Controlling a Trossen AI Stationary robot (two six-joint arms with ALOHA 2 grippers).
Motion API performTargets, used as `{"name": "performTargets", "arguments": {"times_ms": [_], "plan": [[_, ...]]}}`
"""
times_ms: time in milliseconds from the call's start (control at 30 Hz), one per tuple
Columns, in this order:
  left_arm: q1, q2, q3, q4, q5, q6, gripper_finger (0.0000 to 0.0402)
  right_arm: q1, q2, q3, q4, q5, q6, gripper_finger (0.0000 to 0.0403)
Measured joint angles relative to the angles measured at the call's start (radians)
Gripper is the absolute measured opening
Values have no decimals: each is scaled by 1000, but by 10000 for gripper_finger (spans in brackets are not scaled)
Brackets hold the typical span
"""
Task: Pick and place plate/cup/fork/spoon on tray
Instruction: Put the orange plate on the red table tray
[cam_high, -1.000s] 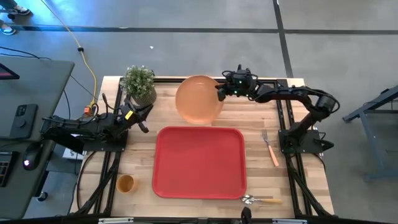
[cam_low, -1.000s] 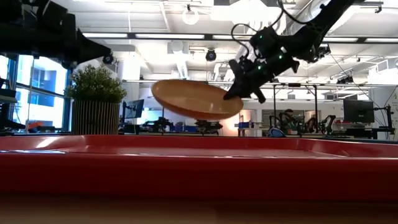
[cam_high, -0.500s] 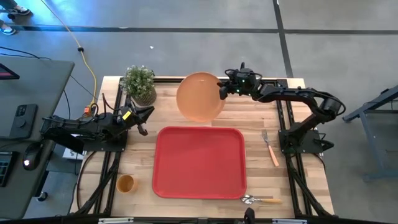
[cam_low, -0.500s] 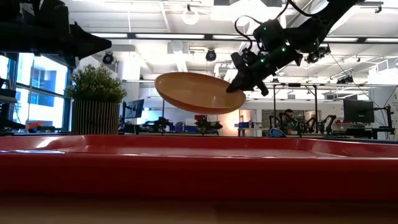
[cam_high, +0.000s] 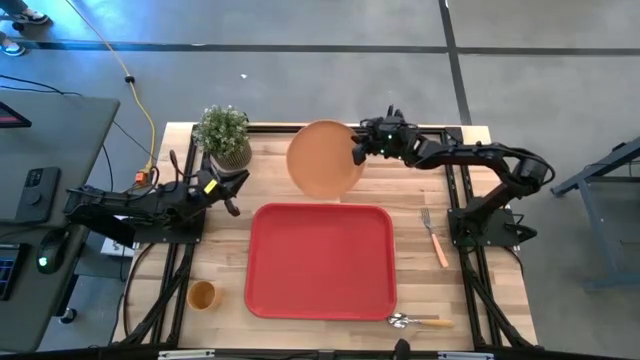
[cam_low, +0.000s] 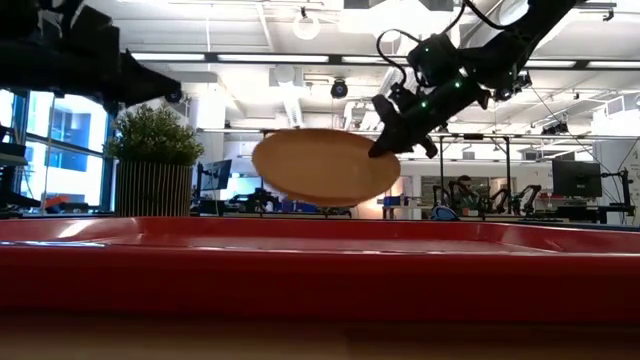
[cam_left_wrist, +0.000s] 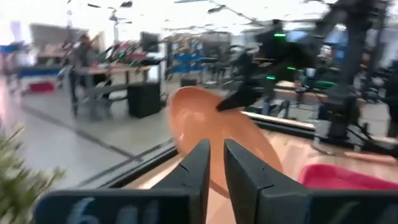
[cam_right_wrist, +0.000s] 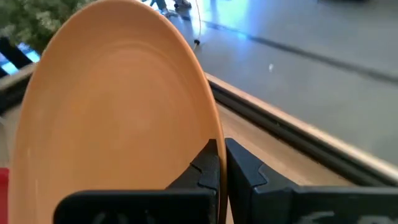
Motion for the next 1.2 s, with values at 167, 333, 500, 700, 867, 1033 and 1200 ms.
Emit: {"name": "performTargets", "arguments": {"times_ms": [167,333,500,700,867,1033,1200], "plan": [[44,65,0,72,-67,-44,98,83,0,-7,144,97,-140,0],[103,160,0,115,87,-74,164,178,0,-8,252,156,-231,0],[103,270,0,129,188,-162,205,324,0,-8,243,246,-322,0],[49,327,13,280,257,-220,215,453,-1,-8,293,631,-350,0],[-3,330,13,287,226,-247,212,462,-10,-8,78,701,-171,0],[-40,337,13,337,186,-248,203,483,-15,-8,60,592,-47,0],[-48,356,13,377,162,-208,202,498,-16,13,57,568,-19,0]]}}
